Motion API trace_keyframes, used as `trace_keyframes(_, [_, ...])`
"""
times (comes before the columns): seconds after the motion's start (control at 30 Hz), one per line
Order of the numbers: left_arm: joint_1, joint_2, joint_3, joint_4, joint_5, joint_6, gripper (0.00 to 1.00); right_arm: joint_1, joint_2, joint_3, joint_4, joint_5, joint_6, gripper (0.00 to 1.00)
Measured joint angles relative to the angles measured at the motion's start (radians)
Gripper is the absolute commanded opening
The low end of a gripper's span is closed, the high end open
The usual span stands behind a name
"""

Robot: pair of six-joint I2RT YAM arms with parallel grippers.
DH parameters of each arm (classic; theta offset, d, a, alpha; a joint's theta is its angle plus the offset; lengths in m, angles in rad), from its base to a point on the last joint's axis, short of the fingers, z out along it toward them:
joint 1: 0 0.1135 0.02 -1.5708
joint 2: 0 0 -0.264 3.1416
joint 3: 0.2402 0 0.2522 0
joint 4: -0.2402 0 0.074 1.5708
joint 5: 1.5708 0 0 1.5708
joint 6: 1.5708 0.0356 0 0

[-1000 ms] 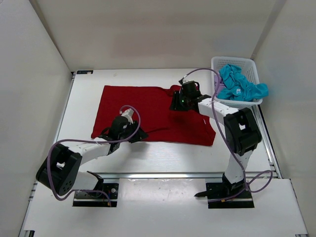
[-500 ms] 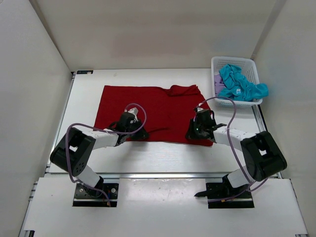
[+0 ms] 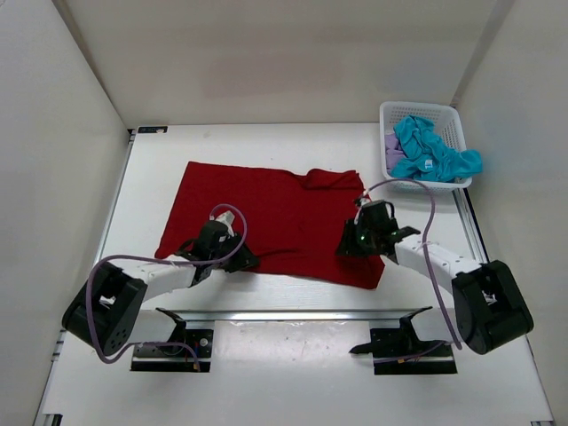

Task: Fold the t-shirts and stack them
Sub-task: Fold the flattened tshirt in 1/3 of the way

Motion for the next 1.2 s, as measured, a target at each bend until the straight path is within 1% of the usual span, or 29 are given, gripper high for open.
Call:
trace_keyframes(0.03, [0.003, -0.003, 0.024, -0.044, -0.002, 0.000, 0.40, -0.025, 0.003, 0.032, -0.011, -0.012, -0.006, 0.28])
trace_keyframes(0.07, [0.005, -0.002, 0.039, -0.060, -0.002, 0.002, 0.40, -0.053, 0.013, 0.079, -0.017, -0.021, -0.010, 0.23])
trace_keyframes(0.1, [0.013, -0.001, 0.084, -0.095, -0.002, 0.006, 0.40, -0.082, 0.037, 0.135, -0.017, -0.026, -0.014, 0.14])
trace_keyframes(0.2, [0.051, 0.009, 0.218, -0.113, -0.002, 0.018, 0.40, -0.142, 0.155, 0.333, 0.010, -0.026, -0.027, 0.01])
trace_keyframes(0.23, [0.072, 0.018, 0.268, -0.107, -0.002, 0.023, 0.38, -0.164, 0.235, 0.435, 0.020, -0.016, -0.037, 0.00])
trace_keyframes(0.3, [0.105, 0.027, 0.319, -0.084, 0.003, 0.024, 0.38, -0.184, 0.342, 0.560, 0.044, 0.000, -0.048, 0.00])
trace_keyframes(0.33, [0.127, 0.031, 0.335, -0.064, 0.011, 0.024, 0.37, -0.193, 0.402, 0.624, 0.048, 0.016, -0.059, 0.00])
trace_keyframes(0.37, [0.142, 0.031, 0.337, -0.051, 0.018, 0.024, 0.37, -0.199, 0.464, 0.690, 0.044, 0.034, -0.069, 0.03])
trace_keyframes(0.4, [0.164, 0.032, 0.335, -0.048, 0.023, 0.024, 0.37, -0.204, 0.523, 0.748, 0.038, 0.051, -0.080, 0.07])
trace_keyframes(0.43, [0.177, 0.033, 0.329, -0.046, 0.024, 0.024, 0.37, -0.208, 0.568, 0.789, 0.037, 0.068, -0.089, 0.09])
trace_keyframes(0.5, [0.190, 0.036, 0.310, -0.048, 0.029, 0.025, 0.37, -0.211, 0.660, 0.874, -0.009, 0.110, -0.112, 0.17])
trace_keyframes(0.57, [0.196, 0.039, 0.283, -0.051, 0.037, 0.027, 0.37, -0.214, 0.754, 0.964, -0.063, 0.155, -0.134, 0.28])
trace_keyframes(0.67, [0.202, 0.044, 0.251, -0.055, 0.049, 0.029, 0.37, -0.217, 0.859, 1.074, -0.138, 0.219, -0.159, 0.36])
trace_keyframes(0.8, [0.203, 0.052, 0.239, -0.053, 0.055, 0.031, 0.37, -0.218, 0.912, 1.132, -0.197, 0.275, -0.182, 0.39])
trace_keyframes(1.07, [0.201, 0.063, 0.239, -0.044, 0.066, 0.031, 0.36, -0.216, 0.924, 1.181, -0.237, 0.375, -0.208, 0.42])
trace_keyframes(1.2, [0.200, 0.067, 0.239, -0.037, 0.069, 0.031, 0.35, -0.218, 0.995, 1.313, -0.273, 0.389, -0.217, 0.40])
